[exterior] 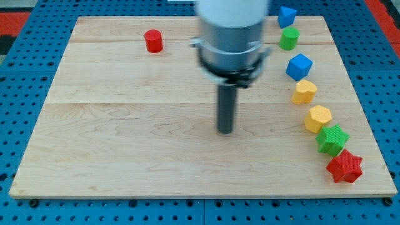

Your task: Push the yellow hexagon slightly right

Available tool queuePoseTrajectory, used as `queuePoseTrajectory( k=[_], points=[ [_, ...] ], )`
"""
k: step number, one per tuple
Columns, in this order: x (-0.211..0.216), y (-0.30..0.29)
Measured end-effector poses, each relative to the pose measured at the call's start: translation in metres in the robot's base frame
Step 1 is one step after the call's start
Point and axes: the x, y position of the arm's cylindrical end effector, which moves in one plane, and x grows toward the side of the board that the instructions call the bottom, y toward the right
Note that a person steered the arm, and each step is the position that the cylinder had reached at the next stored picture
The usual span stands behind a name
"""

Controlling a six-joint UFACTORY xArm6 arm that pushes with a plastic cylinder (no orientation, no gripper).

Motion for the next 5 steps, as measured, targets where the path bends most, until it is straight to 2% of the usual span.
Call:
queuePoseTrajectory(
  k=[1,2,3,5],
  points=[
    [0.001,0.073],
    [-0.001,0.076],
    [-0.001,0.113],
    [-0.001,0.112]
  ],
)
